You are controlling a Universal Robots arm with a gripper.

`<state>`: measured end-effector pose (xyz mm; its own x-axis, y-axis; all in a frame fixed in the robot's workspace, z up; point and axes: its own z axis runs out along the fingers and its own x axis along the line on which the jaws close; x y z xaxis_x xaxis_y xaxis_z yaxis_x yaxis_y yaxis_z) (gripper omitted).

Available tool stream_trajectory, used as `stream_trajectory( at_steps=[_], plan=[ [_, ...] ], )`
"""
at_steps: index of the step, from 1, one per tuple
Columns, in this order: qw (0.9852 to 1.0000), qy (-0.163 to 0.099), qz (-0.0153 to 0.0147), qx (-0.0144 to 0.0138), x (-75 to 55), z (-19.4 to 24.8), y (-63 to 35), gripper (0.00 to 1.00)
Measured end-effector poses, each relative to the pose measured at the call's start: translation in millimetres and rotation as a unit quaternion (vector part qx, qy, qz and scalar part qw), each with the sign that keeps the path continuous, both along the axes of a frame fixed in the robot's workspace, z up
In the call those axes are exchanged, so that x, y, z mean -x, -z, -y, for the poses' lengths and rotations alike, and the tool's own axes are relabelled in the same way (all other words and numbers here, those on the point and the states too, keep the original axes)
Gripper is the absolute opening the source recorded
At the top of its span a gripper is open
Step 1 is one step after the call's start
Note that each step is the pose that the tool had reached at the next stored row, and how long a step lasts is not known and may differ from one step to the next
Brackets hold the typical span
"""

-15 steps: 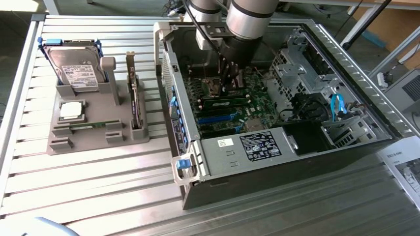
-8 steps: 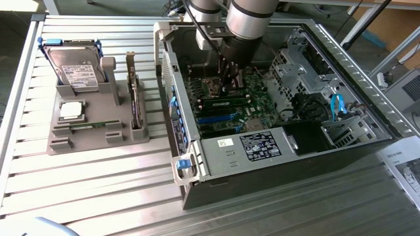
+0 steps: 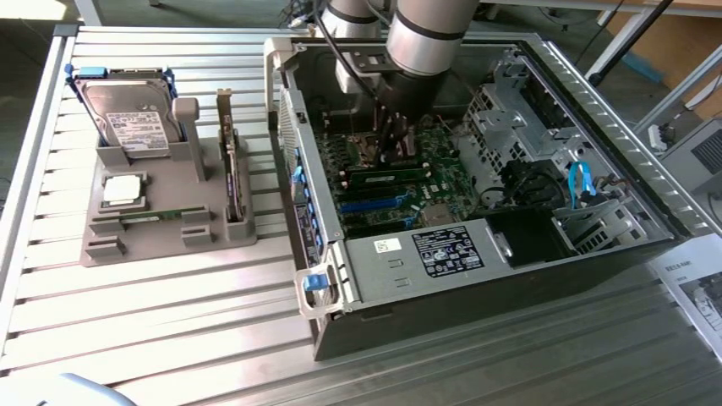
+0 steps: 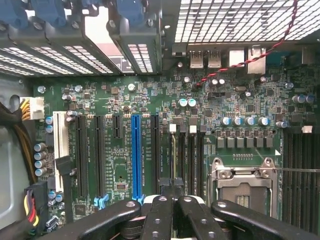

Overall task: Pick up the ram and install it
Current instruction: 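Press down the ram until it locks into place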

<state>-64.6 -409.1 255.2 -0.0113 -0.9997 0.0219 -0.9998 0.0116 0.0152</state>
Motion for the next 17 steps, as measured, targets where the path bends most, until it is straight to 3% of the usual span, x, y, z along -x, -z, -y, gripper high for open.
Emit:
stream_trajectory(
  at_steps=[17],
  plan=[
    [1.0,0.0,0.0,0.0,3.7,-0.2,6.2,0.1]
  ],
)
